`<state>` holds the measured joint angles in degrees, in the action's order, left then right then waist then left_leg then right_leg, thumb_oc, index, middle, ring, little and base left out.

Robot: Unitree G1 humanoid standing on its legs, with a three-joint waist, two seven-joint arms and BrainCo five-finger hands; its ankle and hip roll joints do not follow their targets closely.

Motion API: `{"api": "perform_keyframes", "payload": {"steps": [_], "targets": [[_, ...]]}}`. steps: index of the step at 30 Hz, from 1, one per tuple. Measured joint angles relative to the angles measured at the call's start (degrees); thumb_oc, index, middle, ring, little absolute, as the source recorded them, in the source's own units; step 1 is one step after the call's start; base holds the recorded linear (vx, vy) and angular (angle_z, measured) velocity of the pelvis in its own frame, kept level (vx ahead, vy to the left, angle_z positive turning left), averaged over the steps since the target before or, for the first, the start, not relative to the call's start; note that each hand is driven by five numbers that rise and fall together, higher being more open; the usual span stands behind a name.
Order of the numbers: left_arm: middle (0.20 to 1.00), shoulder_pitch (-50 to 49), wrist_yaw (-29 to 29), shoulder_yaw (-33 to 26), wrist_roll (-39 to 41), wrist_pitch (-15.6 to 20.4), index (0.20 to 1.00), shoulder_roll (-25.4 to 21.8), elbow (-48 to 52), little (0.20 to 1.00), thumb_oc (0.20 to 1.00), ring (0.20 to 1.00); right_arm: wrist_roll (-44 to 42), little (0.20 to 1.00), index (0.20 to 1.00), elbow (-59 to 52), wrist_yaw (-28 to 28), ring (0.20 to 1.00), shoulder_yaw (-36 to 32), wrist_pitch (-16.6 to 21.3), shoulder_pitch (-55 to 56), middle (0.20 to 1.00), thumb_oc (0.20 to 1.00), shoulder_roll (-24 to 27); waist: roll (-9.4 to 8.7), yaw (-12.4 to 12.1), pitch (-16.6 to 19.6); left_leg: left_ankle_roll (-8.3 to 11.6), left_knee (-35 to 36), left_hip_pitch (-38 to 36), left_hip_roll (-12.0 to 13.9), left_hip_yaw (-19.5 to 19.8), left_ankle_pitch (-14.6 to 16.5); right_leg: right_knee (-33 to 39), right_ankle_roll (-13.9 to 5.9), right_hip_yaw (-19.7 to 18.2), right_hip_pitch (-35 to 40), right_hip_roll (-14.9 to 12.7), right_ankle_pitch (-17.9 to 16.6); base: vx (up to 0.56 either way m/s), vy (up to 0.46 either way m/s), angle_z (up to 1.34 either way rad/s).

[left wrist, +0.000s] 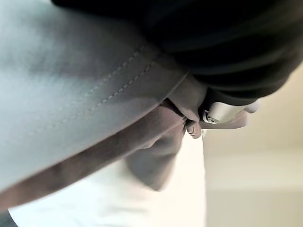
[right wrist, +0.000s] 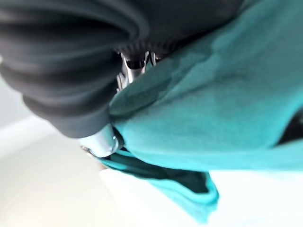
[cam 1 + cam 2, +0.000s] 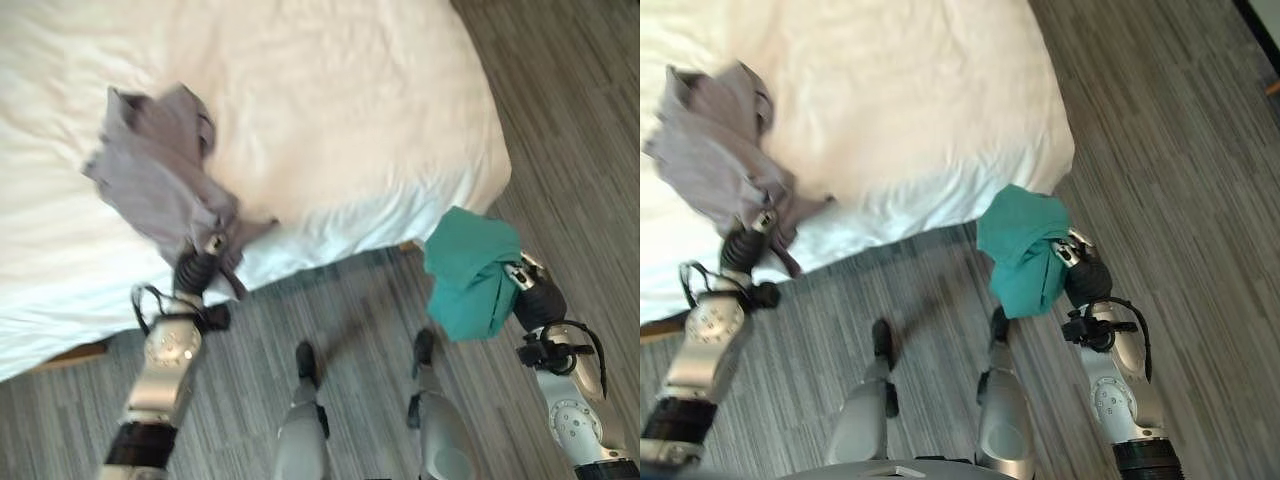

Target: Pick up bed clothes into laundry basket.

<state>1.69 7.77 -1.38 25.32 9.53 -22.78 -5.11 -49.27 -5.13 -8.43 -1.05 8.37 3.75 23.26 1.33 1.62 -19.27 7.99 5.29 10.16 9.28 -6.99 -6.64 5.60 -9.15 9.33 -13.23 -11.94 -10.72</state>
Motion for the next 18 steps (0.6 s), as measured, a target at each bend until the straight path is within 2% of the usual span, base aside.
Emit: {"api": "perform_keyframes", "payload": {"steps": [1,4,7,10,12,16,18], "targets": [[0.200,-2.86,-1.52,0.16,3.54,-0.02,0.200,3.40,1.01,0.200,0.200,0.200,1.16,0.200,0.200,0.42,1.00,0.200,-1.02,0.04,-0.63,0.200,0.200,-1.72,0.64,0.25,1.86,0.09,0.02,-2.75,-0.25,-0.03,0.72,0.03,-0.19,0.04,2.81,-0.14,0.57,0.17,-0.031,0.05],[0.200,-6.39,-1.99,-0.47,6.05,0.10,0.200,4.09,4.06,0.200,0.200,0.200,2.22,0.200,0.200,0.20,2.33,0.200,-1.89,0.59,-0.63,0.200,0.200,-3.08,0.69,1.33,5.79,-0.02,0.04,-5.68,-0.07,-0.06,1.37,0.04,-0.47,0.11,5.70,0.07,1.43,0.09,-0.069,-0.02],[0.200,-6.27,-1.96,-1.83,9.99,1.69,0.200,6.21,5.34,0.200,0.200,0.200,4.36,0.200,0.200,-1.22,4.13,0.200,-3.11,1.40,0.29,0.200,0.200,-2.94,0.79,1.65,10.93,0.02,0.04,-8.56,0.41,-0.64,2.19,0.06,-0.44,-0.28,8.16,0.27,2.39,0.07,-0.109,-0.08],[0.200,-6.34,-2.11,0.30,12.98,1.57,0.200,6.95,6.97,0.200,0.200,0.200,5.60,0.200,0.200,-1.25,5.56,0.200,-3.34,2.15,-0.06,0.200,0.200,-3.35,1.05,2.78,13.14,-0.26,0.11,-12.94,0.84,-1.47,3.03,0.06,-0.55,-0.66,12.23,0.40,3.04,0.06,-0.137,-0.11],[0.200,-5.95,-3.64,1.35,12.98,1.60,0.200,6.87,7.92,0.200,0.200,0.200,6.64,0.200,0.200,-1.18,6.80,0.200,-5.05,2.68,1.09,0.200,0.200,-3.96,1.91,3.49,16.62,-0.01,0.35,-13.63,1.29,-1.85,3.43,-0.06,-0.44,-1.37,12.57,0.63,3.24,0.03,-0.185,-0.11],[0.200,-5.73,-4.08,0.70,14.56,2.02,0.200,7.39,12.29,0.200,0.200,0.200,6.62,0.200,0.200,-1.07,8.32,0.200,-9.97,4.05,4.02,0.200,0.200,-3.74,3.13,6.38,17.55,-0.06,0.33,-14.40,3.73,-2.21,3.41,-6.51,0.79,-2.33,9.90,3.15,6.38,-0.03,-0.210,-0.18],[0.200,-5.78,-4.19,-1.01,14.84,2.51,0.200,7.45,12.56,0.200,0.200,0.200,6.57,0.200,0.200,-1.00,8.77,0.200,-11.35,4.52,4.38,0.200,0.200,-2.26,3.19,7.71,17.41,-0.09,-0.17,-14.07,6.06,-3.58,3.40,-11.01,2.68,-3.98,5.21,5.87,8.04,-0.06,-0.244,-0.70]]}}
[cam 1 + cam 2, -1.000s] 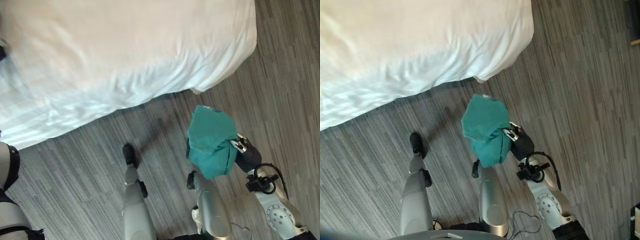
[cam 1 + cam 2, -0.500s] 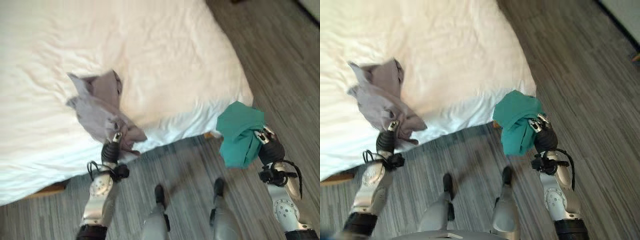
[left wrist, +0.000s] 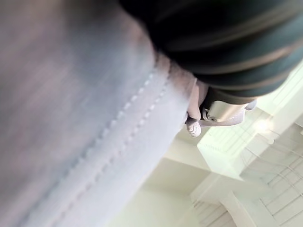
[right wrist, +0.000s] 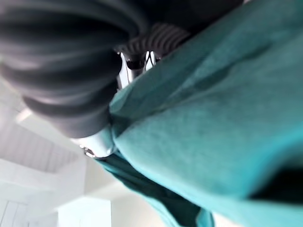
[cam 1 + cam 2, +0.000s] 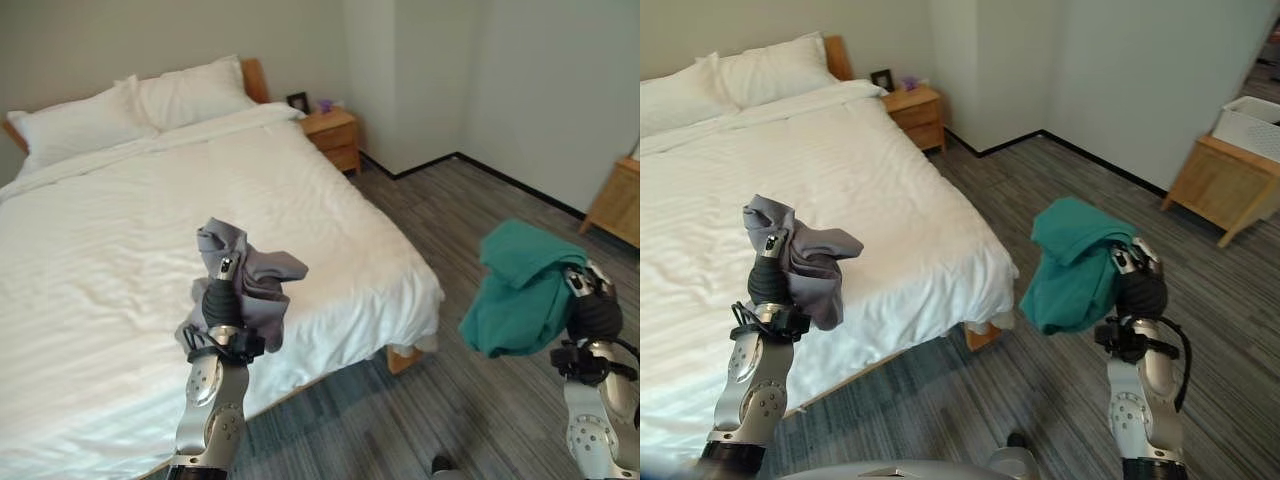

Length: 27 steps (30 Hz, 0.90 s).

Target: Pick up bed clothes into laundry basket.

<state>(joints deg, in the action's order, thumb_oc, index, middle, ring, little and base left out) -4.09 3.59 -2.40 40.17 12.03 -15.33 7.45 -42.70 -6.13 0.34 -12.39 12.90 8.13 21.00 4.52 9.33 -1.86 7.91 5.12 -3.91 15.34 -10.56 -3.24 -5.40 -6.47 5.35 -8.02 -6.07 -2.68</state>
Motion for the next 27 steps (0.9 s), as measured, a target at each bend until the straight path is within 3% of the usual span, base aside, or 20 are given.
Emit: {"api": "perform_keyframes", "payload": {"steps": [1,2,3,4,5,6,7,8,10,11,13,14,15,16,17,18,20,21,23,27], "targets": [[0.200,-0.74,0.18,-3.02,0.10,0.15,0.200,0.30,1.06,0.200,0.200,0.200,0.00,0.200,0.200,0.09,0.02,0.200,-0.20,0.00,-0.76,0.200,0.200,0.62,-2.32,0.46,-0.92,0.05,-3.77,0.73,-0.16,1.65,0.67,-3.06,0.88,-3.36,-3.20,1.91,0.94,0.05,-0.298,-2.90],[0.200,-0.90,1.40,-9.16,0.11,3.02,0.200,0.66,-1.00,0.200,0.200,0.200,-0.32,0.200,0.200,1.40,0.05,0.200,0.19,2.03,-4.60,0.200,0.200,-0.96,-8.98,-2.76,-2.85,-1.85,-15.54,2.10,-7.94,17.89,7.26,-4.27,1.98,-15.52,-6.28,2.94,1.10,0.09,-0.223,-3.29],[0.200,-1.14,2.21,-9.26,0.08,2.86,0.200,0.70,-1.41,0.200,0.200,0.200,-0.80,0.200,0.200,1.39,0.07,0.200,0.09,2.25,-5.03,0.200,0.200,-0.37,-9.65,-2.11,-3.30,-2.72,-18.62,3.94,-10.34,19.61,9.29,-0.56,1.82,-15.95,-5.73,2.58,1.21,0.07,-0.082,-3.48],[0.200,-1.75,2.77,-9.70,0.03,3.00,0.200,0.78,-0.62,0.200,0.200,0.200,-1.24,0.200,0.200,1.56,0.05,0.200,0.51,2.40,-6.20,0.200,0.200,-0.53,-9.45,-2.84,-3.39,-4.20,-20.74,4.98,-15.99,23.53,11.77,1.72,-1.02,-19.29,-6.08,2.56,2.52,0.01,0.025,-2.51],[0.200,-1.20,2.78,-9.89,-0.06,3.81,0.200,2.48,-1.03,0.200,0.200,0.200,-1.35,0.200,0.200,1.55,0.13,0.200,-0.25,2.51,-7.77,0.200,0.200,0.19,-6.77,-5.23,-4.92,-8.79,-18.87,5.08,-18.75,26.28,11.15,-1.43,-4.44,-23.39,-8.24,6.34,4.73,0.01,0.076,-2.34],[0.200,-0.37,2.95,-9.60,-0.06,3.76,0.200,4.06,-1.08,0.200,0.200,0.200,-1.37,0.200,0.200,0.57,0.05,0.200,-0.60,2.71,-7.47,0.200,0.200,2.03,-1.40,-4.47,-5.42,-9.88,-17.89,5.78,-15.43,27.97,17.01,-13.56,-2.99,-22.03,-10.84,11.94,6.77,0.01,0.124,-1.96],[0.200,-0.02,2.94,-9.51,-0.13,3.82,0.200,2.77,-0.79,0.200,0.200,0.200,-1.42,0.200,0.200,0.60,-0.06,0.200,-0.72,2.74,-6.57,0.200,0.200,0.66,-4.55,-4.09,-5.46,-8.11,-18.83,5.32,-17.85,28.02,17.52,-21.39,-3.63,-22.94,-11.56,10.39,10.19,-0.08,0.270,-1.14],[0.200,0.74,2.98,-9.52,-0.35,4.21,0.200,0.74,-0.79,0.200,0.200,0.200,-1.43,0.200,0.200,2.06,-0.46,0.200,-1.61,2.58,-5.96,0.200,0.200,-1.59,-8.27,-1.97,-4.88,-8.68,-22.87,5.75,-22.35,31.28,18.45,-17.29,-1.81,-27.74,-8.38,7.67,12.17,-0.06,0.218,-1.01],[0.200,0.27,2.40,-9.13,-0.52,4.13,0.200,-0.06,0.83,0.200,0.200,0.200,-2.60,0.200,0.200,1.82,0.18,0.200,-4.56,2.46,-0.58,0.200,0.200,-4.25,-7.31,-0.76,-4.70,-9.87,-19.39,7.26,-22.39,30.71,15.76,-7.97,-3.20,-29.96,-6.51,6.83,4.40,-0.13,0.237,-1.08],[0.200,-0.03,2.37,-9.18,-0.51,4.32,0.200,-0.04,1.36,0.200,0.200,0.200,-2.64,0.200,0.200,1.50,0.28,0.200,-5.15,2.53,2.46,0.200,0.200,-5.43,-7.63,0.77,-4.62,-10.31,-17.75,6.39,-22.96,29.24,14.52,-6.32,-2.33,-30.85,-4.91,5.66,4.70,-0.47,0.259,-0.75],[0.200,-2.81,2.77,-10.56,-0.81,5.18,0.200,-0.34,3.11,0.200,0.200,0.200,-2.44,0.200,0.200,0.91,-0.10,0.200,-3.10,2.25,3.39,0.200,0.200,-9.15,-8.25,0.17,-5.46,-10.41,-16.36,7.13,-23.94,25.27,12.02,-0.07,-6.61,-32.36,-5.79,6.00,-3.83,-0.52,0.151,-2.13],[0.200,-6.62,2.96,-14.86,-3.20,6.33,0.200,-2.64,3.65,0.200,0.200,0.200,-2.29,0.200,0.200,2.25,-0.29,0.200,7.24,1.24,-0.09,0.200,0.200,-6.37,-7.51,-5.20,-8.36,-13.15,-17.50,10.99,-20.20,8.59,12.41,5.09,-5.59,-4.16,-7.35,1.71,-7.36,-0.39,0.112,-3.84],[0.200,-4.90,3.49,-14.67,-3.17,5.61,0.200,-1.44,0.87,0.200,0.200,0.200,-2.29,0.200,0.200,2.55,-0.23,0.200,8.66,0.21,-0.62,0.200,0.200,-5.20,-7.07,-5.14,-9.85,-14.18,-17.75,11.10,-20.11,7.29,11.18,5.37,-4.48,6.26,-7.04,-1.22,-5.62,-0.36,0.099,-3.35],[0.200,-3.83,4.01,-14.02,-3.15,4.87,0.200,0.99,-1.40,0.200,0.200,0.200,-2.26,0.200,0.200,2.49,-0.30,0.200,8.65,-0.55,-0.88,0.200,0.200,-5.61,-4.87,-3.41,-11.40,-14.98,-19.51,11.04,-18.75,7.11,11.53,-4.65,0.23,11.33,-6.71,-3.41,-0.65,-0.32,0.073,-0.60],[0.200,-4.33,4.11,-13.60,-3.17,4.15,0.200,4.52,-2.17,0.200,0.200,0.200,-2.19,0.200,0.200,2.44,-0.19,0.200,9.23,-1.10,-0.14,0.200,0.200,-7.06,-3.63,-3.96,-11.70,-14.98,-18.72,8.64,-17.39,5.76,11.43,-18.73,2.04,13.36,-5.58,-6.42,4.67,-0.22,-0.045,-0.97],[0.200,-5.48,4.50,-13.63,-3.17,3.60,0.200,4.61,-2.10,0.200,0.200,0.200,-1.54,0.200,0.200,1.72,-0.58,0.200,9.21,-1.80,-0.29,0.200,0.200,-6.81,-3.36,-7.12,-11.35,-14.54,-16.35,5.82,-16.10,3.13,10.79,-26.37,-0.55,11.48,0.56,-9.65,8.41,-0.16,-0.057,-1.01],[0.200,-7.23,4.90,-13.94,-4.59,3.60,0.200,1.16,0.85,0.200,0.200,0.200,0.47,0.200,0.200,1.15,-0.55,0.200,9.47,-1.76,-2.34,0.200,0.200,-5.75,-4.84,-10.07,-10.01,-13.35,-13.28,6.24,-16.50,1.38,8.60,-21.28,-3.46,10.87,7.39,-12.12,9.59,-0.10,-0.148,-0.84],[0.200,-8.04,4.92,-15.04,-5.27,3.75,0.200,-2.98,4.05,0.200,0.200,0.200,2.35,0.200,0.200,0.70,-0.75,0.200,9.40,-2.19,-4.38,0.200,0.200,-6.07,-7.67,-11.81,-8.57,-11.35,-10.13,8.88,-16.85,1.06,4.24,-3.54,-4.33,10.92,14.57,-9.98,7.76,-0.03,-0.263,-0.43],[0.200,-7.35,4.86,-15.24,-5.34,3.67,0.200,-0.22,3.76,0.200,0.200,0.200,2.38,0.200,0.200,0.90,-0.73,0.200,9.66,-2.75,-3.15,0.200,0.200,-5.26,-7.41,-11.73,-6.74,-8.31,-5.24,7.57,-14.06,2.21,-0.50,6.67,-3.94,7.91,18.09,-4.08,9.87,0.03,-0.223,0.06],[0.200,-9.69,3.77,-12.57,-5.43,2.68,0.200,1.20,3.85,0.200,0.200,0.200,5.71,0.200,0.200,0.60,-0.41,0.200,4.87,-2.79,3.76,0.200,0.200,-2.40,-5.93,-11.26,-3.66,-6.29,-2.39,7.28,-11.18,6.50,-2.50,8.29,0.45,8.82,18.90,0.77,8.08,-0.02,-0.073,0.21]]}}
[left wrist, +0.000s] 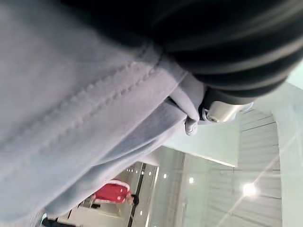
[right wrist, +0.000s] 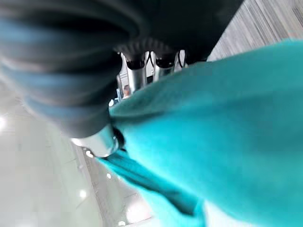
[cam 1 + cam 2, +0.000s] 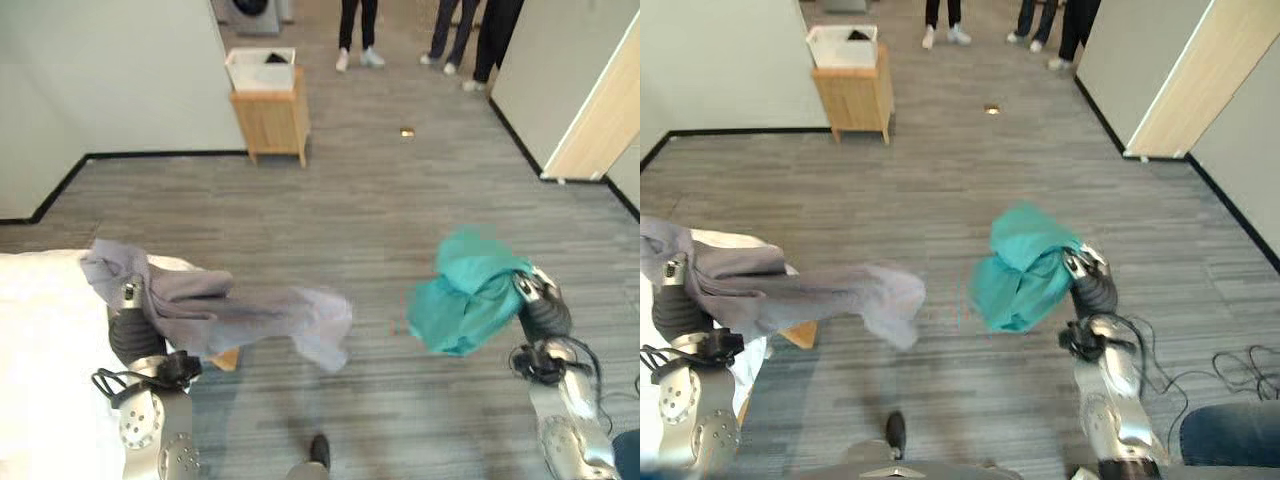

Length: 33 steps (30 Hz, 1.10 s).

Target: Pick up bed clothes into laundry basket.

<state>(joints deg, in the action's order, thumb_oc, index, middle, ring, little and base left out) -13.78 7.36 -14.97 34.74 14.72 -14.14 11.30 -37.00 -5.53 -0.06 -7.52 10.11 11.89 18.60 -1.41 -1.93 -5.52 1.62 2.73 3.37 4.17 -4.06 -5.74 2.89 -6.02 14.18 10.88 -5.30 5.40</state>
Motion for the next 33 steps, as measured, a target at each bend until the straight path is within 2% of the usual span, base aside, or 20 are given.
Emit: {"api": "perform_keyframes", "payload": {"steps": [1,3,4,5,7,10,11,13,15,17,25,31,33], "targets": [[0.200,-0.14,-0.05,0.55,0.00,-0.10,0.200,0.02,0.00,0.200,0.200,0.200,0.16,0.200,0.200,0.49,0.45,0.200,-1.21,0.00,0.57,0.200,0.200,0.04,0.59,0.07,0.49,0.10,0.21,0.33,0.50,0.41,0.33,-0.98,0.63,0.04,-1.07,0.44,0.46,0.00,-0.027,0.10],[0.200,-0.07,-0.40,0.98,-0.01,-0.44,0.200,0.07,-0.01,0.200,0.200,0.200,0.56,0.200,0.200,0.72,0.76,0.200,-1.20,-0.13,0.85,0.200,0.200,0.37,0.80,0.41,0.80,1.70,-0.05,0.66,0.77,0.21,1.55,-1.41,1.25,0.12,-1.83,0.49,0.38,0.02,-0.034,-0.08],[0.200,-0.01,-1.02,1.45,-0.09,-0.88,0.200,0.16,0.00,0.200,0.200,0.200,1.09,0.200,0.200,0.70,0.68,0.200,-0.51,-0.24,1.17,0.200,0.200,0.90,1.82,0.57,1.29,1.59,-1.31,0.57,0.59,0.06,1.49,-2.06,1.13,-0.10,-1.80,0.65,0.30,0.02,-0.032,-0.13],[0.200,-0.01,-1.24,1.75,-0.12,-1.05,0.200,0.33,0.01,0.200,0.200,0.200,1.14,0.200,0.200,0.73,0.68,0.200,-0.35,-0.32,1.76,0.200,0.200,1.01,2.87,0.60,1.95,0.43,-1.32,0.46,0.67,0.37,-0.05,-2.88,0.82,-0.78,-1.76,1.19,0.63,0.01,-0.027,-0.08],[0.200,-0.18,-1.25,1.91,-0.11,-1.06,0.200,0.56,0.07,0.200,0.200,0.200,1.17,0.200,0.200,0.65,0.35,0.200,0.54,-0.37,1.63,0.200,0.200,0.98,3.20,0.80,2.33,-0.08,-0.74,0.52,-0.19,0.41,-0.86,-4.07,0.34,-0.78,-2.64,0.29,1.09,0.02,-0.037,0.07],[0.200,-2.05,-1.32,3.01,-0.10,-1.18,0.200,0.62,0.27,0.200,0.200,0.200,3.38,0.200,0.200,0.13,0.31,0.200,1.11,-0.76,1.29,0.200,0.200,0.73,1.52,0.73,1.77,-0.57,0.27,-0.28,-1.27,0.63,-1.23,-3.96,0.00,-0.75,-2.23,-0.67,1.29,0.02,-0.021,0.09],[0.200,-2.20,-1.41,3.82,-0.11,-1.62,0.200,0.59,-0.35,0.200,0.200,0.200,3.55,0.200,0.200,0.83,0.83,0.200,1.01,-0.77,0.73,0.200,0.200,-0.98,1.02,0.52,1.17,-1.09,2.17,-2.40,-2.70,0.88,-1.60,-3.94,-0.83,-0.91,-0.68,-1.86,1.84,0.00,-0.009,0.05],[0.200,-0.22,-1.17,6.31,-1.48,-2.20,0.200,-0.16,-6.83,0.200,0.200,0.200,5.73,0.200,0.200,6.15,2.98,0.200,-1.16,-0.65,-0.03,0.200,0.200,-2.45,1.21,0.57,1.12,-1.12,2.26,-2.63,-2.86,1.26,-1.63,-3.95,-0.85,-1.14,-0.28,-1.84,1.86,0.00,0.002,0.08],[0.200,0.09,-0.78,9.56,-2.03,-5.72,0.200,0.16,-13.96,0.200,0.200,0.200,5.72,0.200,0.200,12.23,5.12,0.200,-1.89,-2.58,-0.40,0.200,0.200,-2.86,1.67,0.69,0.57,-1.15,2.43,-2.53,-2.86,1.29,-1.70,-3.89,-0.91,-1.75,-0.59,-1.83,1.88,0.00,0.001,-0.03],[0.200,-1.08,-0.67,10.77,-2.20,-7.68,0.200,0.60,-16.92,0.200,0.200,0.200,5.73,0.200,0.200,13.88,5.21,0.200,-1.44,-4.03,1.28,0.200,0.200,-3.63,1.63,1.51,-0.29,-1.16,2.51,-2.47,-2.85,1.43,-1.85,-3.51,-0.86,-1.77,-0.50,-1.70,1.74,0.00,0.000,-0.03],[0.200,-1.12,0.15,9.45,-2.59,-7.73,0.200,0.39,-16.59,0.200,0.200,0.200,10.10,0.200,0.200,13.67,4.72,0.200,0.24,-4.81,-0.80,0.200,0.200,-1.49,1.58,1.02,-0.31,-1.10,2.51,-2.53,-2.80,1.81,-1.93,-1.21,-0.74,-1.00,0.94,-1.24,0.92,0.00,0.006,0.04],[0.200,-0.98,1.40,7.24,-4.62,-7.69,0.200,0.07,-16.54,0.200,0.200,0.200,10.21,0.200,0.200,12.68,3.12,0.200,4.48,-6.40,-4.30,0.200,0.200,-0.29,1.31,-1.25,-0.48,-0.94,2.51,-2.49,-2.86,3.11,-2.03,-0.93,-0.70,-0.24,1.58,-1.02,0.89,0.00,0.021,0.08],[0.200,0.24,2.00,5.68,-4.68,-7.64,0.200,-0.42,-16.54,0.200,0.200,0.200,10.20,0.200,0.200,12.64,2.33,0.200,5.95,-6.81,-6.42,0.200,0.200,-0.35,0.47,-2.26,-1.00,-0.92,2.51,-2.26,-2.88,3.17,-2.01,-0.94,-0.70,-0.16,1.44,-1.02,0.89,0.02,0.088,0.05]]}}
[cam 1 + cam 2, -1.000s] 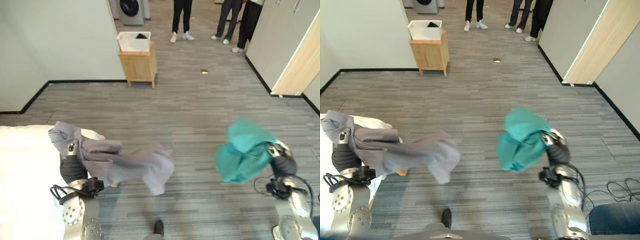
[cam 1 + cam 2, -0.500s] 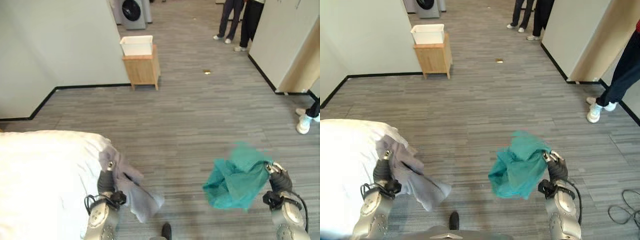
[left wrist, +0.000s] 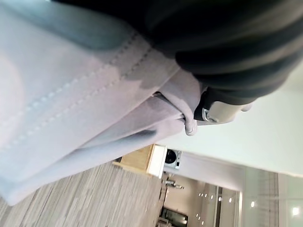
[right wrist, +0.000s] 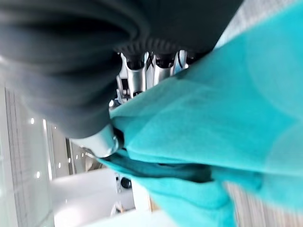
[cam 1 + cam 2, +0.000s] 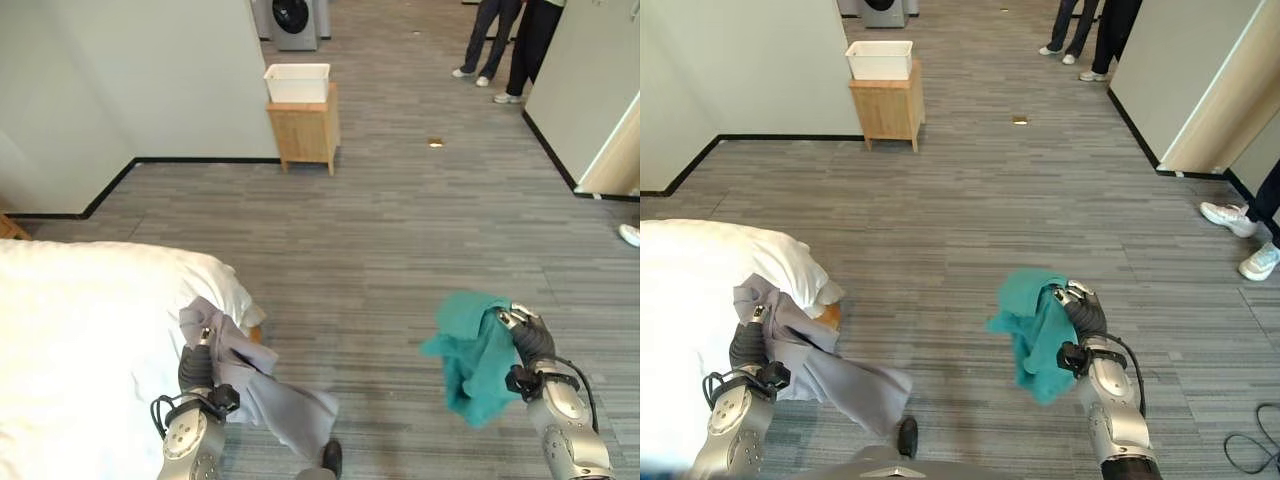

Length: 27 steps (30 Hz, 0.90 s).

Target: Pick up bed clothes into laundry basket.

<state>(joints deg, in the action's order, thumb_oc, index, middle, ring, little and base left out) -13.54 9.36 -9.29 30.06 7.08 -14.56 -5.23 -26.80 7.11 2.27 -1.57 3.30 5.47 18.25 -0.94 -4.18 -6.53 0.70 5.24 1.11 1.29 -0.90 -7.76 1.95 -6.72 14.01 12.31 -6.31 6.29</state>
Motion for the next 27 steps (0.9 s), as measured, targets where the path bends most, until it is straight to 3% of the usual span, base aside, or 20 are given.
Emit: {"api": "perform_keyframes", "payload": {"steps": [3,6,7,9,10,11,12,13,14,15,16,17,18,20,21,22,23,24,25,27], "targets": [[0.200,1.76,1.66,-2.03,-0.49,0.54,0.200,-1.78,-0.04,0.200,0.200,0.200,-0.02,0.200,0.200,-0.69,0.04,0.200,-0.73,-0.04,-1.82,0.200,0.200,-0.63,-1.46,-0.94,-0.89,0.12,0.00,0.85,-0.01,-0.80,0.38,-0.61,-0.02,-0.25,-1.62,-0.68,0.03,0.04,0.166,-0.07],[0.200,2.15,3.26,-5.24,-1.17,1.22,0.200,-1.80,-0.19,0.200,0.200,0.200,-0.01,0.200,0.200,-1.75,0.32,0.200,-3.05,0.03,-0.95,0.200,0.200,-1.30,-1.06,-0.78,-2.07,-0.93,-0.01,1.64,-1.10,-1.75,1.03,-4.77,-0.50,-1.36,-4.49,-2.42,0.28,0.03,0.209,-0.09],[0.200,3.14,3.43,-5.10,-1.19,1.26,0.200,-1.79,-0.59,0.200,0.200,0.200,-0.01,0.200,0.200,-1.98,0.95,0.200,-5.19,0.01,0.37,0.200,0.200,-1.31,1.74,0.73,-3.93,-3.28,-0.23,1.14,-1.60,-1.44,1.48,-19.31,-0.60,-3.57,-10.98,-4.35,0.32,0.01,0.476,0.00],[0.200,3.42,3.58,-5.25,-1.24,1.64,0.200,-1.89,-1.00,0.200,0.200,0.200,0.07,0.200,0.200,-2.18,1.23,0.200,-4.52,0.06,1.94,0.200,0.200,-2.26,2.33,1.37,-4.59,-5.29,-1.40,0.26,-5.02,-2.15,2.40,-34.17,-1.21,-5.99,-17.79,-7.59,-0.81,0.12,0.411,0.12],[0.200,4.40,3.63,-5.10,-1.54,1.82,0.200,-1.33,-1.24,0.200,0.200,0.200,0.70,0.200,0.200,-3.53,2.24,0.200,-5.25,0.99,2.20,0.200,0.200,-2.97,2.05,2.14,-6.69,-8.40,-6.01,0.66,-6.68,-5.43,6.81,-49.07,-2.21,-3.67,-24.26,-13.49,-6.01,0.28,0.047,0.14],[0.200,5.04,3.88,-3.85,-1.60,1.92,0.200,-1.45,-2.07,0.200,0.200,0.200,1.24,0.200,0.200,-3.42,2.45,0.200,-5.68,0.86,2.44,0.200,0.200,-4.24,3.24,2.56,-8.57,-8.62,-6.91,-0.48,-7.03,-5.51,8.01,-58.42,-1.89,-0.15,-30.40,-18.03,-9.61,0.35,-0.028,-0.03],[0.200,4.15,3.75,-3.33,-1.63,1.92,0.200,-1.12,-2.35,0.200,0.200,0.200,1.63,0.200,0.200,-2.66,2.41,0.200,-4.11,0.44,2.56,0.200,0.200,-4.18,4.67,2.30,-8.41,-8.50,-7.43,0.15,-5.87,-5.49,9.05,-56.63,-1.90,0.23,-34.10,-15.93,-6.74,0.42,-0.086,-0.08],[0.200,4.56,3.76,-3.21,-1.61,1.96,0.200,-1.09,-2.28,0.200,0.200,0.200,1.63,0.200,0.200,-2.79,2.29,0.200,-3.22,0.35,2.77,0.200,0.200,-3.58,7.18,2.92,-8.37,-6.76,-7.12,0.70,-5.06,-3.36,9.33,-48.29,-2.03,0.86,-36.40,-11.55,-3.86,0.45,-0.109,0.26],[0.200,6.31,3.80,-3.75,-1.59,2.20,0.200,-1.12,-2.50,0.200,0.200,0.200,1.57,0.200,0.200,-2.66,2.33,0.200,-3.20,0.35,3.04,0.200,0.200,-3.72,7.38,3.85,-8.89,-3.59,-5.40,0.34,-4.35,-2.10,11.12,-33.20,-1.31,0.59,-36.06,-6.73,-3.10,0.50,-0.127,0.94],[0.200,9.42,3.82,-5.08,-1.59,2.83,0.200,-2.19,-3.09,0.200,0.200,0.200,1.49,0.200,0.200,-2.63,2.31,0.200,-3.48,0.60,4.23,0.200,0.200,-5.04,1.89,5.72,-9.34,-5.13,-17.24,1.42,-8.25,-3.52,14.65,-21.27,-3.99,-3.76,-36.22,-7.63,-2.14,0.51,-0.137,1.16],[0.200,10.41,3.87,-5.55,-1.55,2.98,0.200,-2.18,-3.48,0.200,0.200,0.200,1.45,0.200,0.200,-3.67,2.33,0.200,-3.63,0.79,5.61,0.200,0.200,-4.31,2.03,6.04,-8.40,-6.03,-21.30,0.46,-7.14,-0.14,23.53,-16.35,-4.68,-5.51,-36.40,-4.62,-2.33,0.46,-0.129,1.08],[0.200,11.24,3.85,-6.60,-1.53,2.79,0.200,-2.50,-4.95,0.200,0.200,0.200,1.41,0.200,0.200,-2.35,2.51,0.200,-4.43,0.60,6.62,0.200,0.200,-6.12,-1.21,6.32,-8.60,-6.42,-23.16,-1.32,-9.82,2.15,24.95,-7.10,-3.31,-5.49,-35.75,-2.02,-3.76,0.59,-0.185,1.08],[0.200,11.04,3.68,-5.92,-1.54,2.70,0.200,-2.31,-5.02,0.200,0.200,0.200,1.26,0.200,0.200,-2.34,2.63,0.200,-5.70,0.63,7.13,0.200,0.200,-6.56,-1.07,8.45,-8.53,-5.99,-22.91,-1.54,-9.33,4.72,25.40,-3.18,-1.50,-3.79,-35.55,0.09,-5.08,0.71,-0.242,1.18],[0.200,3.85,3.15,-3.50,-1.61,2.48,0.200,1.82,-3.26,0.200,0.200,0.200,0.95,0.200,0.200,-1.90,2.44,0.200,-7.18,0.89,9.25,0.200,0.200,-4.68,1.90,8.90,-3.93,-2.59,-13.88,-13.47,-7.41,6.84,24.50,-9.94,8.02,7.03,-29.48,4.31,-8.09,0.83,-0.331,1.15],[0.200,3.30,2.67,-3.39,-1.56,2.59,0.200,2.32,-2.63,0.200,0.200,0.200,0.83,0.200,0.200,-0.09,2.38,0.200,-7.03,1.64,8.05,0.200,0.200,-3.81,1.52,8.09,-2.81,-0.98,-19.71,-13.00,-8.35,5.80,25.42,-10.72,11.99,6.42,-26.84,4.31,-10.54,0.60,-0.324,0.56],[0.200,3.27,2.49,-3.26,-1.51,2.59,0.200,3.35,-2.62,0.200,0.200,0.200,0.67,0.200,0.200,1.89,2.27,0.200,-7.49,1.67,6.89,0.200,0.200,-3.18,2.46,7.80,-2.48,0.36,-30.01,-9.09,-7.79,4.39,25.50,-11.11,13.77,4.66,-25.74,4.75,-10.45,0.41,-0.302,-0.09],[0.200,1.83,2.44,-2.87,-1.44,2.76,0.200,3.49,-2.44,0.200,0.200,0.200,-0.53,0.200,0.200,2.17,2.32,0.200,-6.50,1.71,5.42,0.200,0.200,-1.90,3.89,5.99,-1.65,3.96,-42.18,-4.30,-6.52,2.91,21.76,-11.61,14.09,3.88,-23.90,6.34,-8.19,0.37,-0.334,-0.25],[0.200,2.21,2.27,-2.83,-1.19,2.78,0.200,3.48,-1.72,0.200,0.200,0.200,-1.50,0.200,0.200,1.88,2.21,0.200,-6.68,2.14,5.17,0.200,0.200,-1.18,4.94,5.79,-1.30,4.79,-56.77,2.60,-5.29,2.82,16.06,-12.47,14.93,3.93,-23.46,7.19,-5.77,0.37,-0.331,-0.33],[0.200,2.59,1.70,-3.31,-0.99,2.81,0.200,3.03,-0.29,0.200,0.200,0.200,-2.65,0.200,0.200,2.13,2.35,0.200,-7.13,2.14,4.88,0.200,0.200,-1.45,4.65,4.31,-1.80,3.82,-68.93,9.49,-3.44,2.12,13.74,-12.61,16.09,3.60,-21.23,8.48,-3.56,0.39,-0.294,-0.16],[0.200,2.45,1.54,-4.60,-0.97,3.34,0.200,2.06,1.42,0.200,0.200,0.200,-2.98,0.200,0.200,2.11,2.58,0.200,-7.29,2.21,4.92,0.200,0.200,-1.71,1.85,2.65,-3.35,2.17,-73.91,16.89,-2.21,0.79,13.20,-10.73,16.10,2.61,-15.40,8.62,-0.98,0.56,-0.204,-0.09]]}}
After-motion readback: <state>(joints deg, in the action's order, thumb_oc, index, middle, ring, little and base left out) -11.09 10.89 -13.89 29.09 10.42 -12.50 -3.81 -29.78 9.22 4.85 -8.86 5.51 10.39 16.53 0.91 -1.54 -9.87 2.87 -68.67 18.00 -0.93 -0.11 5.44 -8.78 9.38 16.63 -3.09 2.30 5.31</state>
